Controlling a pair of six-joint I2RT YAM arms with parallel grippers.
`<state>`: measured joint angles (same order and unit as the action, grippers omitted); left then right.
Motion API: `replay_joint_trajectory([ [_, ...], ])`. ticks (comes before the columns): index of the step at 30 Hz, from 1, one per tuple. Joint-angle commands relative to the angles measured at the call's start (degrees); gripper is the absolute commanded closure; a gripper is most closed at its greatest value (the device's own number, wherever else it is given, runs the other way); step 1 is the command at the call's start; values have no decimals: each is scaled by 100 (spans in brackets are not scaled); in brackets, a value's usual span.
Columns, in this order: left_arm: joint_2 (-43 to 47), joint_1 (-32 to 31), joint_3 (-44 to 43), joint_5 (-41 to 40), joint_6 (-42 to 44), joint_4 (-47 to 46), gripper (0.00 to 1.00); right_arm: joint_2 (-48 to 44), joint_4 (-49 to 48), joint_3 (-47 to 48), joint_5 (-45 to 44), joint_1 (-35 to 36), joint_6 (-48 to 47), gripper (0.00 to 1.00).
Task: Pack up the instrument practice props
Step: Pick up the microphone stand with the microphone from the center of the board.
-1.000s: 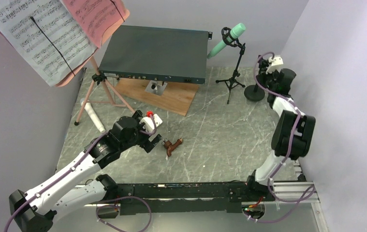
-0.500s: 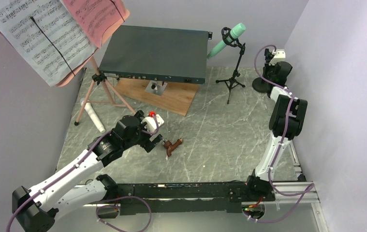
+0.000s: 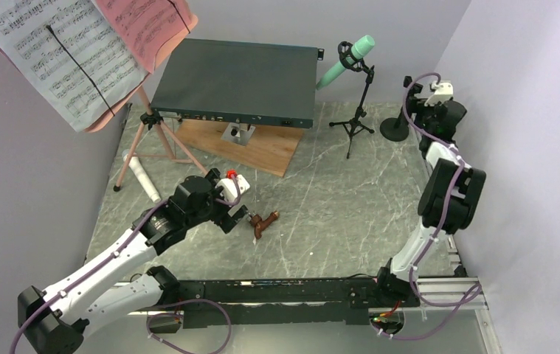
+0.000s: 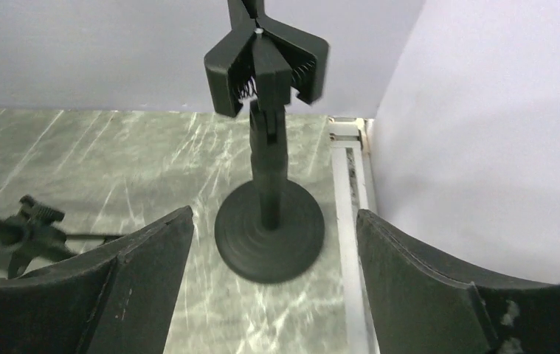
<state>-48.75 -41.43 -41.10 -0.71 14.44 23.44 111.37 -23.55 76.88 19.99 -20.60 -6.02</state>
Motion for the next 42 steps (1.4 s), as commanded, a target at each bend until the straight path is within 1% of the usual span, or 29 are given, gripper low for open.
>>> replay_joint_trajectory([
  [1, 238, 23, -130, 406, 27, -68, 1, -956, 60, -591, 585, -163, -221, 15],
  [3, 311, 21, -135, 496, 12, -75, 1, -1254, 583, -712, 1058, -180, -612, 13],
  [7, 468, 21, -148, 626, -15, -60, 1, -1610, 1823, -527, 2264, -167, -1372, 9],
  [10, 609, 21, -136, 601, -17, -56, 0, -1669, 2301, -257, 3155, -100, -1461, 7],
  [13, 719, 21, -103, 618, -28, -100, 1, -1570, 2946, 198, 3512, 167, -1580, 2],
  [15, 727, 21, -96, 634, -21, -113, 1, -1467, 3136, 503, 3480, 404, -1547, 0],
  [21, 713, 21, -93, 597, -1, -92, 0, -954, 2454, 1183, 3249, 837, -350, 0],
  [25, 687, 22, -73, 548, 22, -110, 1, -524, 2390, 1686, 2913, 1023, -78, 0],
  [30, 606, 34, -49, 480, 66, -116, 1, -104, 2022, 2020, 2721, 1134, 177, 2],
  [31, 589, 38, -47, 476, 68, -118, 1, -27, 1961, 2076, 2718, 1149, 222, 4],
  [33, 564, 54, -47, 480, 81, -123, 0, 110, 1861, 2175, 2790, 1170, 261, 11],
  [36, 560, 73, -39, 477, 94, -135, 0, 265, 1730, 2261, 3020, 1204, 258, 27],
  [38, 564, 90, -38, 475, 103, -138, 1, 346, 1658, 2295, 3145, 1216, 255, 39],
  [41, 560, 107, -31, 506, 108, -139, 1, 403, 1596, 2305, 3284, 1225, 180, 61],
  [42, 560, 109, -30, 515, 111, -145, 0, 409, 1610, 2303, 3329, 1225, 117, 67],
])
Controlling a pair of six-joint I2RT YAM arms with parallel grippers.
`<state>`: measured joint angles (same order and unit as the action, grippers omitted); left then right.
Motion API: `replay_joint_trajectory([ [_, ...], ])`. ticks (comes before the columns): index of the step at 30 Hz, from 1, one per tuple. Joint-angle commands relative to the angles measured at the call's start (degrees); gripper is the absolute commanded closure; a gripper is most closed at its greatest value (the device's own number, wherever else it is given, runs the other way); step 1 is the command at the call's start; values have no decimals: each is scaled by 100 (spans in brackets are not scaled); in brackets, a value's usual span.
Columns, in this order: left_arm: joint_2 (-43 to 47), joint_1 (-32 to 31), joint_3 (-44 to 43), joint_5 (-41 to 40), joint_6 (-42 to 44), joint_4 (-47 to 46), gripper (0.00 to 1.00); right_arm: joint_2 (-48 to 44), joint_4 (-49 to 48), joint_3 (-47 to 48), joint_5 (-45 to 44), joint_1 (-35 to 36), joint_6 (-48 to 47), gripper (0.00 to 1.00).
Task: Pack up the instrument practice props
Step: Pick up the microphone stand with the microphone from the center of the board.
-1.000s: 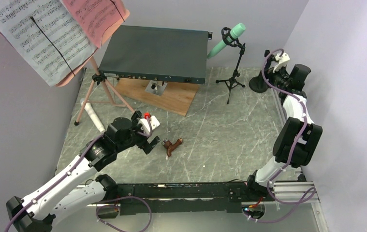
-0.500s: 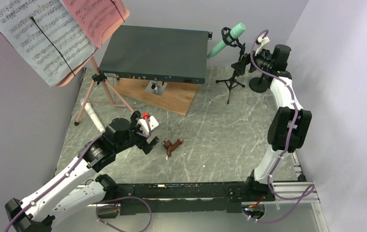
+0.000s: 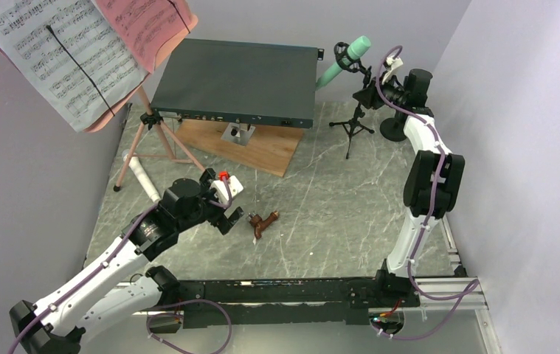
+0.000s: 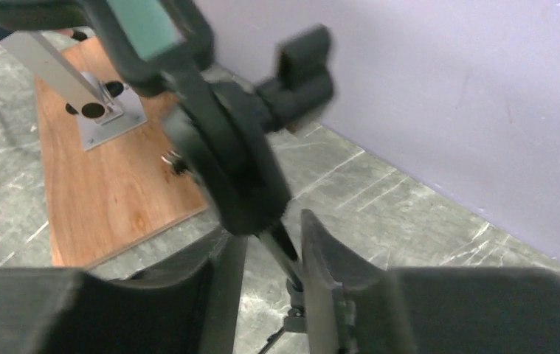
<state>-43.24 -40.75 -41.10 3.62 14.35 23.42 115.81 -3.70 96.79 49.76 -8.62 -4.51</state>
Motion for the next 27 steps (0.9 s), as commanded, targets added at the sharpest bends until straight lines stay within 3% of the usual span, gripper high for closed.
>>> replay_joint_trajectory([
  [1, 6, 41, -29, 84, 121, -140, 1, -44, -362, 288, 407, 27, -85, 73],
  [4, 18, 49, -38, 92, 121, -134, 1, -212, -374, 94, 537, 12, -258, 90],
  [9, 58, 49, -54, 160, 103, -120, 1, -863, -660, -691, 938, -86, -307, 99],
  [12, 110, 50, -65, 232, 82, -115, 0, -1612, -809, -1501, 1080, -156, -408, 100],
  [16, 197, 45, -72, 377, 43, -127, 1, -2549, -160, -2339, 1386, -207, -967, 100],
  [27, 681, 50, 1, 1135, -385, -681, 1, -4865, 2588, -4135, 2174, -205, -2853, 100],
])
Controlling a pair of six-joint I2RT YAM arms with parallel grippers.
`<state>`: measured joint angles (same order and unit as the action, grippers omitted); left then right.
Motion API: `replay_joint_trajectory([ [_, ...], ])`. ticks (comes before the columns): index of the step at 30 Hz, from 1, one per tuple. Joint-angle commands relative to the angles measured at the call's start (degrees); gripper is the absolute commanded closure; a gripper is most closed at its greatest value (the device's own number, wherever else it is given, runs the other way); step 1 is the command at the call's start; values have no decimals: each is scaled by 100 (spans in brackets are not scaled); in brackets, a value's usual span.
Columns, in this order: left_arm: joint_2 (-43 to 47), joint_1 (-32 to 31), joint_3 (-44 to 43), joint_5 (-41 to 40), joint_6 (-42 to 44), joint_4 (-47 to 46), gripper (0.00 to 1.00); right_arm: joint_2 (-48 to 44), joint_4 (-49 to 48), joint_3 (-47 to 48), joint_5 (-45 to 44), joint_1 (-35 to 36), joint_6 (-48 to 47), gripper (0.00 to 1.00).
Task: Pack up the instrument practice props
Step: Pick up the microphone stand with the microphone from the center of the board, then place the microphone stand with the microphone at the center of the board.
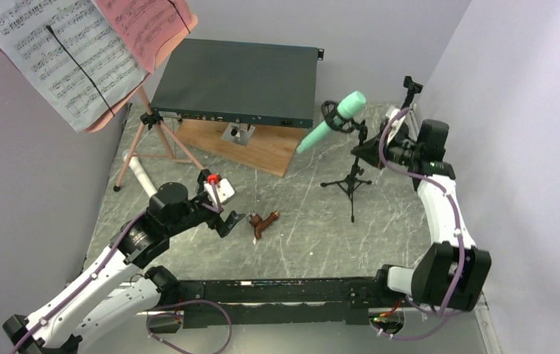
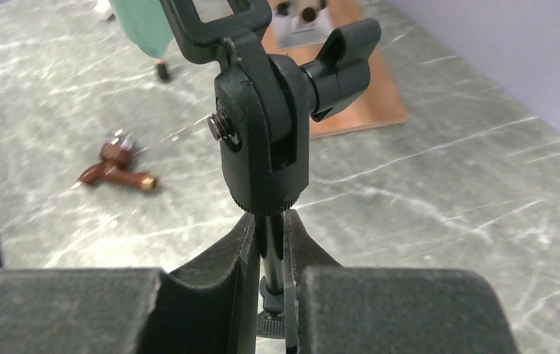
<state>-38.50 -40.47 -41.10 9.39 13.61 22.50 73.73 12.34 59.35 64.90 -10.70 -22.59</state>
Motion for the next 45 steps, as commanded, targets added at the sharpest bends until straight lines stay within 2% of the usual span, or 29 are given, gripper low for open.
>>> replay_joint_trajectory([
  [1, 221, 21, 12, 679, -427, -732, 1, -819, 1134, -540, 730, -14, -1180, 100],
  [10, -577, -44, -433, 1655, -1894, -2030, 1, -1679, 2076, -1382, 1417, -37, -2523, 100],
  [12, -795, -225, -506, 1556, -1974, -2202, 1, -1779, 2088, -1573, 1456, -57, -2629, 99],
  [15, -1291, -908, -775, 826, -1580, -2377, 1, -1925, 1957, -1881, 1603, -178, -2654, 95],
  [18, -1888, -1634, -1081, 209, -848, -2478, 0, -2015, 1896, -1913, 1664, -350, -2556, 83],
  [21, -2556, -1753, -1451, -63, -590, -2495, 0, -2064, 1779, -1901, 1634, -482, -2366, 68],
  [25, -3166, -1761, -1783, -192, -510, -2743, 1, -2179, 2184, -1748, 1495, -645, -2573, 37],
  [28, -3429, -1763, -1925, -254, -487, -2956, 1, -2239, 2786, -1455, 1323, -788, -2922, 18],
  [31, -3655, -1767, -2085, -367, -492, -3020, 3, -2185, 3720, -933, 1079, -951, -3445, 9],
  [37, -3906, -1763, -2234, -499, -627, -3198, 10, -1605, 5856, 716, 453, -1159, -4532, 7],
  [41, -4063, -1768, -2348, -642, -672, -3205, 18, -1133, 7246, 1926, 418, -1259, -5061, 6],
  [45, -4241, -1763, -2429, -593, -683, -3276, 27, -1076, 7341, 2572, 668, -1247, -4499, 5],
])
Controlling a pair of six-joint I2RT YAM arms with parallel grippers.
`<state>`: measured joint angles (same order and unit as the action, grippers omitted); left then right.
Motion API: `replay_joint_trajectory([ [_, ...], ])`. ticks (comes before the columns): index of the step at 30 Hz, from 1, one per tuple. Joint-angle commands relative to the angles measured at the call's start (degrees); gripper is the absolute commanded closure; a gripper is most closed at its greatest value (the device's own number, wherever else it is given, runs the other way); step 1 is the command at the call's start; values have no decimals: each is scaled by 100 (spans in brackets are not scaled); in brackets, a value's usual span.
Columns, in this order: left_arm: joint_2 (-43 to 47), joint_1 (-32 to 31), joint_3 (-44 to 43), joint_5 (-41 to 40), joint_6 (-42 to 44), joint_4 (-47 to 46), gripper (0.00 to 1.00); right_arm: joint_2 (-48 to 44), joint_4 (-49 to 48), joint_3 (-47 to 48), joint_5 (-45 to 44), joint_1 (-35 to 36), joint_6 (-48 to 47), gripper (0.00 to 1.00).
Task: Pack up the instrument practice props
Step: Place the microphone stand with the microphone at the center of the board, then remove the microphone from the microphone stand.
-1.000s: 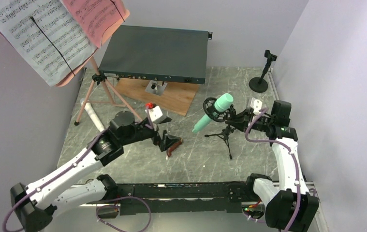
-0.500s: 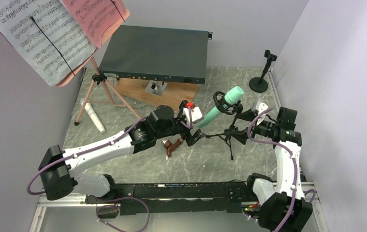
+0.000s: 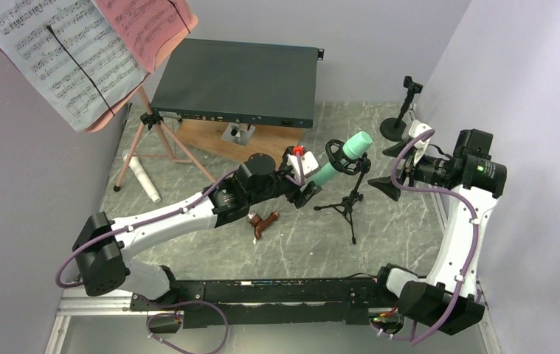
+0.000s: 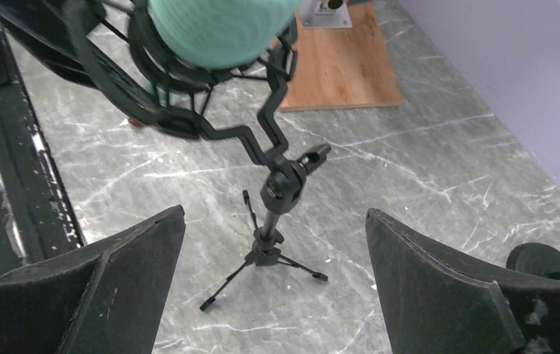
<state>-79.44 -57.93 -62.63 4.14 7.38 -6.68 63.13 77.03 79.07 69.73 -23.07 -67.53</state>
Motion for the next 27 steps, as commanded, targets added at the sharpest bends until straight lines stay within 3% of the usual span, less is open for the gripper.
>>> replay_joint_trajectory([
  [1, -191, -16, -294, -67, -67, -379, 31, 8, 800, 727, 301, 6, 238, 5],
  [4, -312, -19, -360, 20, -76, -498, 41, 137, 465, 1027, 718, 164, 1136, 5],
  [5, -348, -17, -397, 62, -90, -524, 47, 167, 353, 1095, 864, 233, 1418, 5],
  [8, -480, -16, -531, 150, -144, -572, 82, 139, -127, 1106, 1230, 351, 2312, 5],
  [11, -536, -18, -689, 278, -283, -579, 94, -128, -1239, 861, 1443, 436, 3810, 4],
  [13, -546, -17, -785, 355, -426, -639, 96, -446, -2858, 436, 1484, 451, 5592, 3],
  [16, -529, -19, -843, 424, -618, -836, 98, -957, -6215, -425, 1203, 455, 8472, 1],
  [17, -528, -23, -864, 451, -665, -900, 98, -964, -6619, -518, 1151, 456, 9006, 1],
  [21, -605, -33, -1006, 598, -702, -1044, 98, -642, -6043, -66, 633, 475, 8962, 1],
  [27, -785, -44, -1280, 730, -933, -1126, 98, -371, -6325, -47, 266, 1054, 9135, 1],
])
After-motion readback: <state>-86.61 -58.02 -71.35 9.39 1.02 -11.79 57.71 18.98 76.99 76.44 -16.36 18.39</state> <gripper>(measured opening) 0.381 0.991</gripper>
